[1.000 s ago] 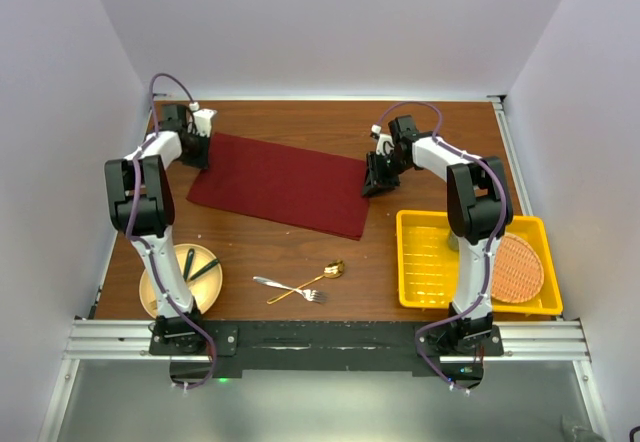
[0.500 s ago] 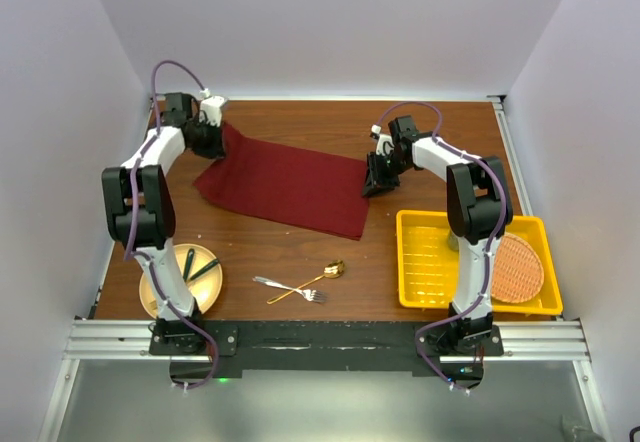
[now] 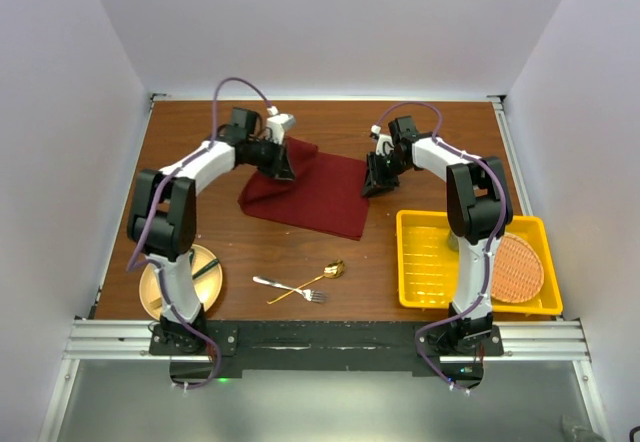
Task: Fold the napkin into a case and place the utensils inside
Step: Fold the rectangle-folded napkin at the center of the board.
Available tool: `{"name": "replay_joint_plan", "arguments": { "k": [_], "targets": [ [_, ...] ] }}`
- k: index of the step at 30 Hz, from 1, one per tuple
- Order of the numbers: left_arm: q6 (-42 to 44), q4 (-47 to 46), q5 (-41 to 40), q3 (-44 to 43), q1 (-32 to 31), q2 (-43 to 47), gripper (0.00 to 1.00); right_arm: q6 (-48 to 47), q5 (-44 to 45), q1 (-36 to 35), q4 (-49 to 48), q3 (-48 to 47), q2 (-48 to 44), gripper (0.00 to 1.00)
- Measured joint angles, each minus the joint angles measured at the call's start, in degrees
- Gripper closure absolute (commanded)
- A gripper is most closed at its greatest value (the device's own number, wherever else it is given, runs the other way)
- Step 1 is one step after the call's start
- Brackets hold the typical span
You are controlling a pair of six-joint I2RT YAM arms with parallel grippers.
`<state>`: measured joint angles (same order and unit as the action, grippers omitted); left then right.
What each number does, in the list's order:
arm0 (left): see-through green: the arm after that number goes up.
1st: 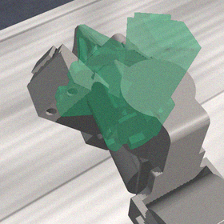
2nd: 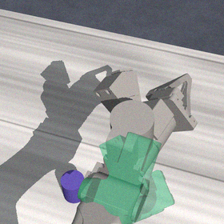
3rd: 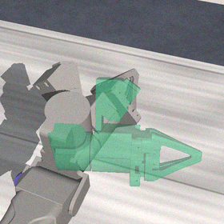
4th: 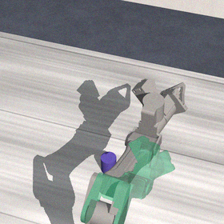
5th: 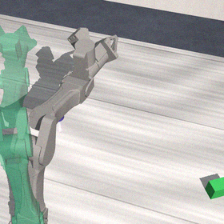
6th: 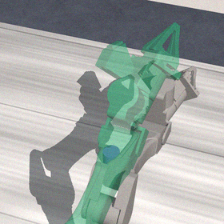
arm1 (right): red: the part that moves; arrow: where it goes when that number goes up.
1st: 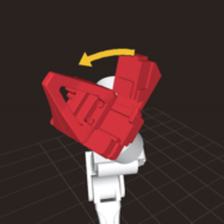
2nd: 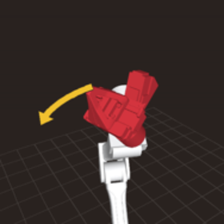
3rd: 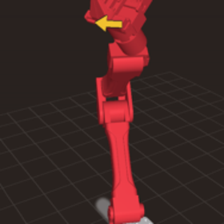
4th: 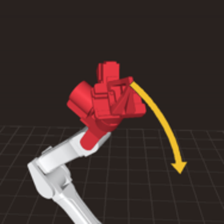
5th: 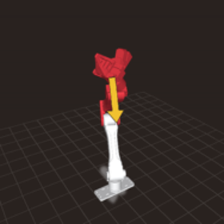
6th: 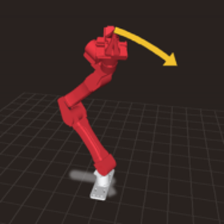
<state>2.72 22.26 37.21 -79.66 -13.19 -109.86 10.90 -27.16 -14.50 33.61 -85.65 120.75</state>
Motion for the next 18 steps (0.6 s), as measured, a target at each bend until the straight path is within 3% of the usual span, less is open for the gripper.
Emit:
{"name": "replay_joint_plan", "arguments": {
  "k": [7, 9, 10, 13, 18],
  "targets": [
    [-15.6, -11.5, 4.0, 0.9, -10.1, -3.9, 1.0, 0.2, -1.4, 0.0, -1.1, 0.7, 0.0, 0.73],
    [-20.5, -16.1, 4.7, 1.5, -12.5, -4.1, 0.74, 0.3, -1.8, 0.0, -1.3, 0.8, 0.0, 0.73],
    [-23.0, -18.4, 5.2, 1.7, -13.7, -4.2, 0.54, 0.5, -2.0, 0.0, -1.5, 0.9, 0.0, 0.73],
    [-27.8, -22.7, 7.3, 1.8, -14.7, -4.2, 0.32, 0.7, -2.4, 0.0, -1.7, 1.0, 0.0, 0.73],
    [-28.9, -22.6, 7.3, 3.8, -6.5, -2.0, 0.34, 0.7, -2.5, 0.0, -1.7, 1.0, 0.0, 0.72]
  ]
}}
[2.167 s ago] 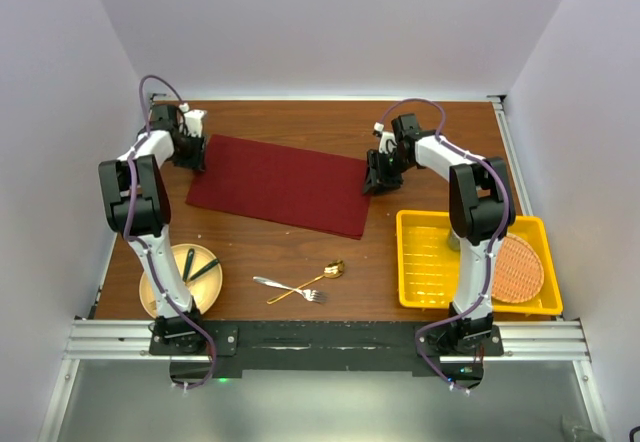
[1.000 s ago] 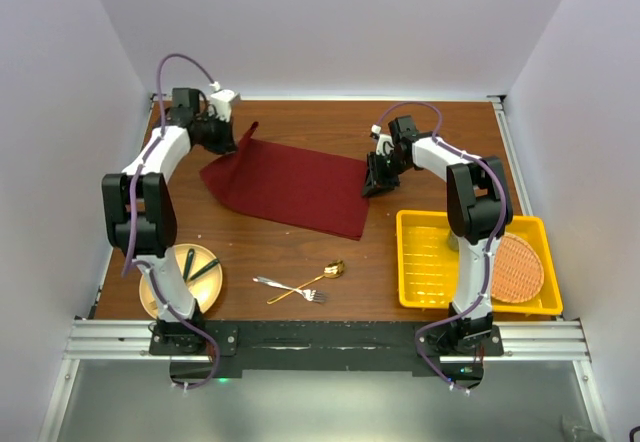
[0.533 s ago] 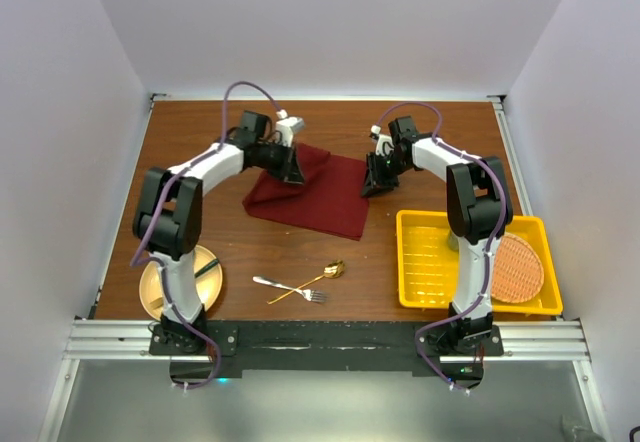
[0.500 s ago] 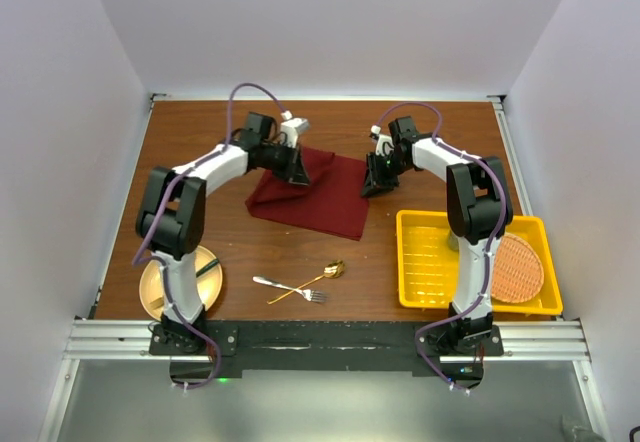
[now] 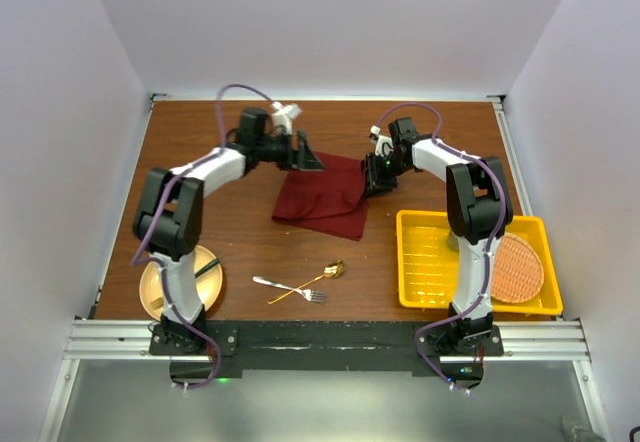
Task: Fold the napkin into a case and place the utensils inside
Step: Fold the rectangle-folded napkin at the center of the board, then pick up the square-folded napkin from the center of the board.
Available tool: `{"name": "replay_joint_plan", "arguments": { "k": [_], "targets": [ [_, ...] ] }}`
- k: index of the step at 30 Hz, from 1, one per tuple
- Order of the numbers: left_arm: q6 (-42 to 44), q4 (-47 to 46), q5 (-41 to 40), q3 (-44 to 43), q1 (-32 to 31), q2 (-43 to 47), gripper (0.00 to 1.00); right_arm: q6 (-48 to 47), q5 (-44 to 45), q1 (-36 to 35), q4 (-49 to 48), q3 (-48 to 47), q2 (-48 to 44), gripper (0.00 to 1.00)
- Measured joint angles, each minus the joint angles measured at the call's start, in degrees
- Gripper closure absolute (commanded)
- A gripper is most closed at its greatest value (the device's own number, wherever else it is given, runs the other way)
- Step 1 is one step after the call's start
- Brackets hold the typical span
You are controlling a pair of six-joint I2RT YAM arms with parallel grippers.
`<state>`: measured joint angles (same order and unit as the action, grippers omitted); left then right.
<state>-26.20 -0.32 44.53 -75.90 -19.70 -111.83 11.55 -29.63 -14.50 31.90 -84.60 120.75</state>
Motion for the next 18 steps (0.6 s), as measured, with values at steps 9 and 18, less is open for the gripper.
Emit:
{"name": "replay_joint_plan", "arguments": {
  "k": [9, 18],
  "targets": [
    [16.5, 17.3, -11.6, 1.4, 9.3, 2.6, 0.31, -3.0, 0.0, -0.1, 2.7, -0.9, 0.0, 0.69],
    [20.0, 17.1, -9.7, 5.3, 7.2, 3.3, 0.32, -3.4, -0.1, -0.1, 3.4, -0.9, 0.0, 0.69]
  ]
}}
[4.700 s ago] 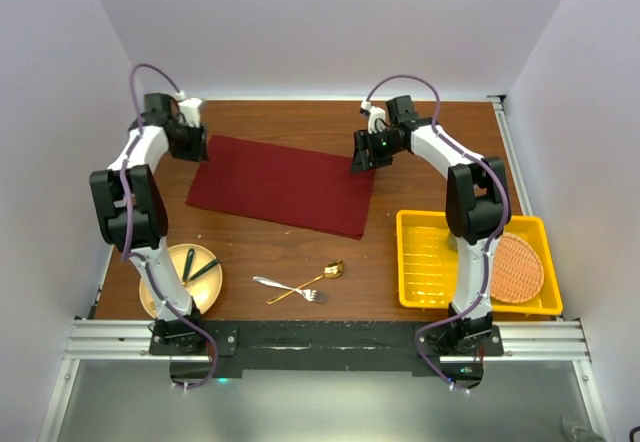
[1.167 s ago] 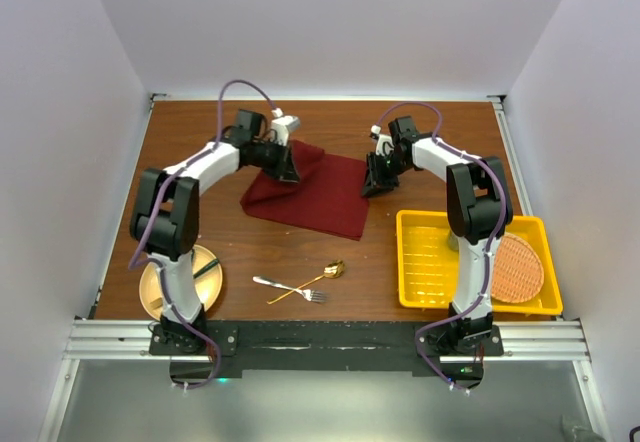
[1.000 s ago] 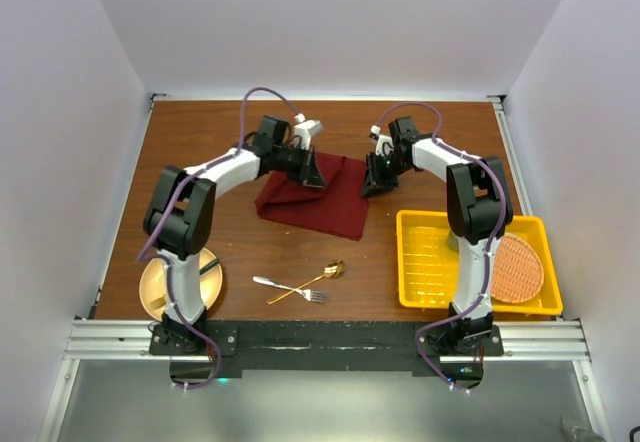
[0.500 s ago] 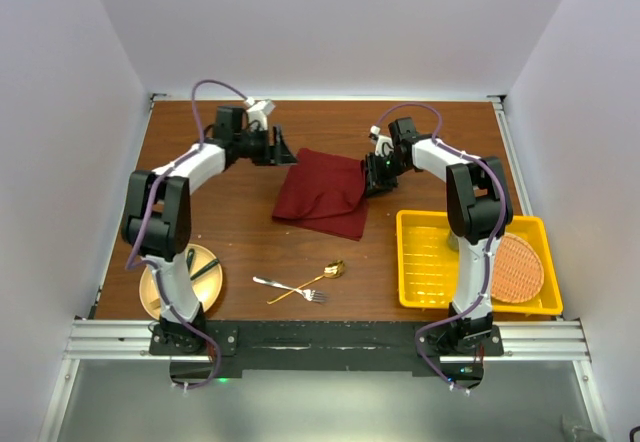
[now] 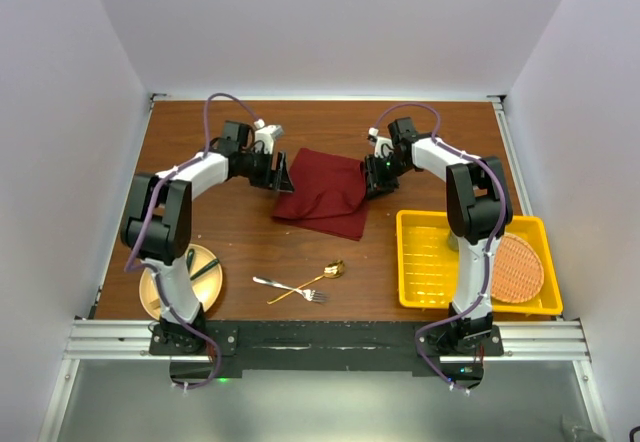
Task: Fold the napkin into a case and place the utensils inside
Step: Pick up the square-folded napkin from the center of the board.
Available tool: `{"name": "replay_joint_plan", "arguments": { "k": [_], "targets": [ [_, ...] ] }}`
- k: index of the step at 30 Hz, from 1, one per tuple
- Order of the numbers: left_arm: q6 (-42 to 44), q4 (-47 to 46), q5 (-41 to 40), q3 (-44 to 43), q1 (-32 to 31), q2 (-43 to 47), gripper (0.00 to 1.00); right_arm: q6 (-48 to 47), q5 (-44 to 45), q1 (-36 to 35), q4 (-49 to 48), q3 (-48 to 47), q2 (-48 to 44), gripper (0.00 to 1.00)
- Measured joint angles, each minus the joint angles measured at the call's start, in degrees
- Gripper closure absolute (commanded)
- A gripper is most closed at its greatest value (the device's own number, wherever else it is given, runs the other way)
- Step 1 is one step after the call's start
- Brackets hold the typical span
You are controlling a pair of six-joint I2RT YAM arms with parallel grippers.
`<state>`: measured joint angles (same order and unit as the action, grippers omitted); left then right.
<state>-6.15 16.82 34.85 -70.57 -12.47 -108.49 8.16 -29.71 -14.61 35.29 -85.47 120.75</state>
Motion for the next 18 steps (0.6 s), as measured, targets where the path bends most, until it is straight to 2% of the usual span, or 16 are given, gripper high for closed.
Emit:
{"name": "replay_joint_plan", "arguments": {
  "k": [4, 10, 13, 18],
  "targets": [
    [3.3, -1.6, 1.6, -0.6, -1.8, 2.3, 0.32, 1.3, -0.1, 0.0, -0.5, 0.3, 0.0, 0.69],
    [4.3, -9.3, 6.1, -3.2, -10.6, 1.8, 0.33, 3.0, -0.5, 0.0, -1.3, 0.6, 0.0, 0.69],
    [4.3, -15.1, 7.5, -3.3, -15.3, 0.2, 0.33, 3.5, -0.9, 0.0, -1.6, 0.7, 0.0, 0.7],
    [5.4, -18.1, 8.7, -6.0, -19.6, -4.8, 0.35, 4.2, -1.3, 0.0, -2.2, 1.0, 0.0, 0.7]
  ]
}}
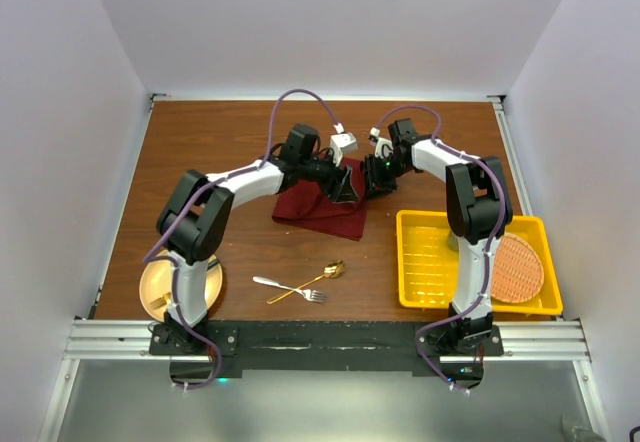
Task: Fold the napkin into a case and place the utensils inside
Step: Pick up the square-folded napkin from the center of the board.
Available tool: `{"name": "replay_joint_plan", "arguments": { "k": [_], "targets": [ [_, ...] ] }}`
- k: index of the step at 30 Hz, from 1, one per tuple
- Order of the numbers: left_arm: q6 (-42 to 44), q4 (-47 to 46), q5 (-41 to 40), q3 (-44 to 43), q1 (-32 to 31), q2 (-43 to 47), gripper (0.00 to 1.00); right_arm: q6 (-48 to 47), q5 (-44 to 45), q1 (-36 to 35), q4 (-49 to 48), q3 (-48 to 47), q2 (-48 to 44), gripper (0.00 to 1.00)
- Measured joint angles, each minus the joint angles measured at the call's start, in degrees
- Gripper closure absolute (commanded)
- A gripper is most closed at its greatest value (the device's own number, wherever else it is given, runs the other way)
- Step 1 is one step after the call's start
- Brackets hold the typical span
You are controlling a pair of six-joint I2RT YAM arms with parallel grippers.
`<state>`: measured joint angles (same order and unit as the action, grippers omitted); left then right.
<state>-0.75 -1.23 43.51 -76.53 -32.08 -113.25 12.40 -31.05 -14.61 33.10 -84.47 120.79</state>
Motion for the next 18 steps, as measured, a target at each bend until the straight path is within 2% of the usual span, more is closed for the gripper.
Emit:
{"name": "replay_joint_plan", "arguments": {
  "k": [11, 14, 16, 18],
  "targets": [
    [5.0, 0.0, -1.5, -1.9, -2.2, -5.6, 0.45, 0.7, -1.2, 0.0, -0.6, 0.1, 0.5, 0.71],
    [6.0, 0.0, -1.8, -1.9, -2.6, -6.1, 0.6, 0.9, -1.6, 0.1, -0.7, 0.1, 0.7, 0.71],
    [6.4, 0.1, -1.9, -2.1, -2.7, -6.3, 0.65, 1.1, -1.7, 0.1, -0.7, 0.1, 0.7, 0.71],
    [6.6, 0.1, -1.9, -2.3, -2.9, -6.7, 0.79, 1.2, -1.7, 0.1, -0.7, 0.1, 0.7, 0.71]
  ]
}}
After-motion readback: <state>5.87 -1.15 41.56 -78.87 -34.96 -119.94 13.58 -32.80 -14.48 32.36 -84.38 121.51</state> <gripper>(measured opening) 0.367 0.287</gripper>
